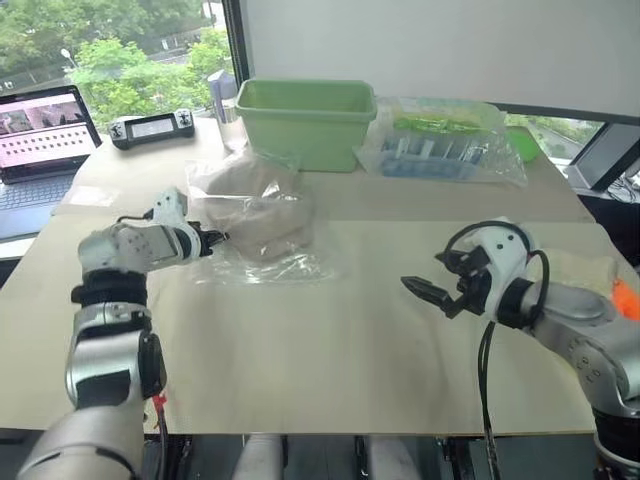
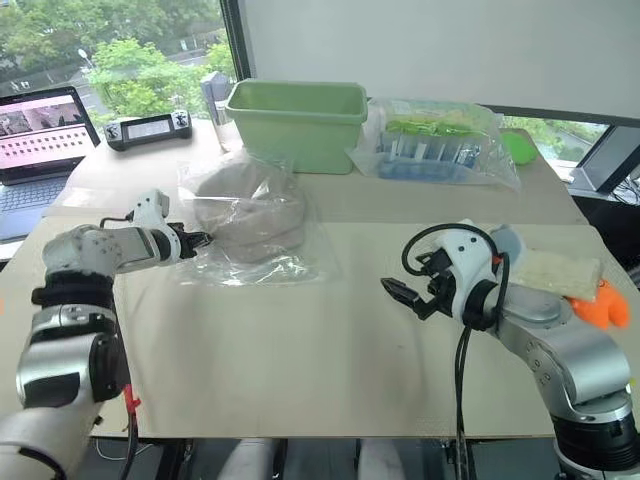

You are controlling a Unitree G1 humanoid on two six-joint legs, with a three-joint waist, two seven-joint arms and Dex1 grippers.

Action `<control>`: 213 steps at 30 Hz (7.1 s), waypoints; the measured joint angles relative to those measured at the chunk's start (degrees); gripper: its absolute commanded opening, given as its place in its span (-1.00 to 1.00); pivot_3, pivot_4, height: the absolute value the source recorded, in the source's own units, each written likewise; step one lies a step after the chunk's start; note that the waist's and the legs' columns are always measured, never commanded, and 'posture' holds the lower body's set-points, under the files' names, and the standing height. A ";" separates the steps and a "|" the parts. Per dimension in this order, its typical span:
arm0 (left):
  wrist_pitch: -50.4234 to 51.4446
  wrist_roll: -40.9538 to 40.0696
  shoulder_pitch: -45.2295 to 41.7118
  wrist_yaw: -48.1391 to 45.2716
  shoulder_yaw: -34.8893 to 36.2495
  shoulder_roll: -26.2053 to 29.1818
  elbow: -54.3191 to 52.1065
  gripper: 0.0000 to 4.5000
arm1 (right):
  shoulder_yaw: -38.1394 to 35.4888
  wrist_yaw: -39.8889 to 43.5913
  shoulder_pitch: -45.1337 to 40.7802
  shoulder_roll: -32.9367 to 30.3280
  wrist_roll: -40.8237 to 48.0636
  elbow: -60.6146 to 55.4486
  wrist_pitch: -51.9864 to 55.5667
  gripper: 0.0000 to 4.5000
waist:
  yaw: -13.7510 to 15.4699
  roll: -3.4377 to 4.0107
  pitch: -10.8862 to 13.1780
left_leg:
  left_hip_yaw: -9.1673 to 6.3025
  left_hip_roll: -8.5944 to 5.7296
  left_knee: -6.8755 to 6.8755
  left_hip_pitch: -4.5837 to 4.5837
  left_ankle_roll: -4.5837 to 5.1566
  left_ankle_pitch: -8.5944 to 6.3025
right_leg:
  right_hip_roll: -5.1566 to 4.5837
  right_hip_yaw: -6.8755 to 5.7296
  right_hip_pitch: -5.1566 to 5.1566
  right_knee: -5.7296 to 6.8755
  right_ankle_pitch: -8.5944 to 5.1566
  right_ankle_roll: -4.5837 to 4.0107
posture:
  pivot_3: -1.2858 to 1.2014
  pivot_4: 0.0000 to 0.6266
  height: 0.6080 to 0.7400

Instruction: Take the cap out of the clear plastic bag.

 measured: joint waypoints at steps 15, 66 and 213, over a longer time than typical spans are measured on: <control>4.51 6.18 9.15 -20.73 -8.94 1.44 -19.71 0.85 | 0.37 0.77 -1.21 0.13 -0.62 0.42 -0.37 1.00 | -0.15 0.01 0.02 | -0.01 0.02 0.03 0.04 0.02 0.00 | 0.00 0.05 -0.01 0.23 -0.01 0.09 | 0.03 -0.52 1.00; -40.36 27.80 5.73 -33.98 -23.05 -2.18 -35.95 -0.68 | 4.76 -1.60 0.96 6.69 2.93 -7.54 3.69 1.00 | -0.79 -0.06 0.46 | 0.13 0.25 0.43 0.27 0.23 0.12 | 0.81 1.04 0.07 0.67 0.11 -0.01 | 0.03 -0.52 1.00; -31.52 28.80 8.81 -37.11 -26.01 -9.30 -45.33 -1.00 | -6.34 -61.80 8.52 22.50 76.92 6.16 2.68 -0.98 | -2.45 0.50 0.79 | 0.03 0.30 0.61 0.39 0.41 0.20 | 0.99 1.25 0.06 1.24 -0.22 -0.66 | 0.03 -0.52 1.00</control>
